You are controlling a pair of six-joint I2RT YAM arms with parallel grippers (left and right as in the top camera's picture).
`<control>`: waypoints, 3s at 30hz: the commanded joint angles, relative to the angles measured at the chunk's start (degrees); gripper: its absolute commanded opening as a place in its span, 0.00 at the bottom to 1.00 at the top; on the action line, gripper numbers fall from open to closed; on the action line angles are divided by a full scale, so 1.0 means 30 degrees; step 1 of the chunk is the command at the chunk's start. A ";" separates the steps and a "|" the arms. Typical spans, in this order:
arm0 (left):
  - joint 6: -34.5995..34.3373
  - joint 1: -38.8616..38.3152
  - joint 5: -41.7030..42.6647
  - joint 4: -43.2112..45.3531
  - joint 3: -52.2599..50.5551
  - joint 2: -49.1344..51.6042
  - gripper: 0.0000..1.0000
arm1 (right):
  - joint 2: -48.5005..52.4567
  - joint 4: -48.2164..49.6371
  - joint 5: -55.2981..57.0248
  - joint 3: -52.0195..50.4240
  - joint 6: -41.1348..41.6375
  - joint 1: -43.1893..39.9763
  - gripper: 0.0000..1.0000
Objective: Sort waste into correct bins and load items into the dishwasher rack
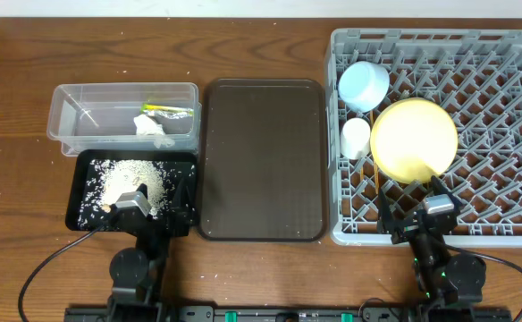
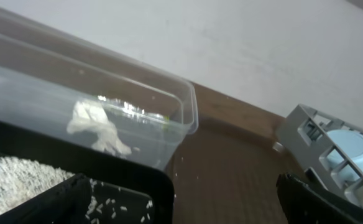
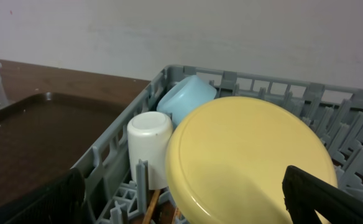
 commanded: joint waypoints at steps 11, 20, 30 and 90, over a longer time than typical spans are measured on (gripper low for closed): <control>0.8240 -0.0182 0.0860 -0.0896 -0.0189 -0.0357 0.98 | -0.0138 -0.0080 0.0109 -0.0022 -0.0233 0.0189 0.99; 0.9755 -0.0182 0.2310 -0.0772 -0.0189 -0.0357 0.98 | -0.0138 -0.0087 0.0117 -0.0022 -0.0233 0.0189 0.99; 0.9508 -0.0182 0.2353 -0.0765 -0.0189 -0.0306 0.98 | -0.0138 -0.0080 0.0109 -0.0022 -0.0233 0.0189 0.99; 0.9508 -0.0182 0.2353 -0.0758 -0.0189 -0.0306 0.98 | -0.0138 -0.0080 0.0117 -0.0022 -0.0233 0.0189 0.99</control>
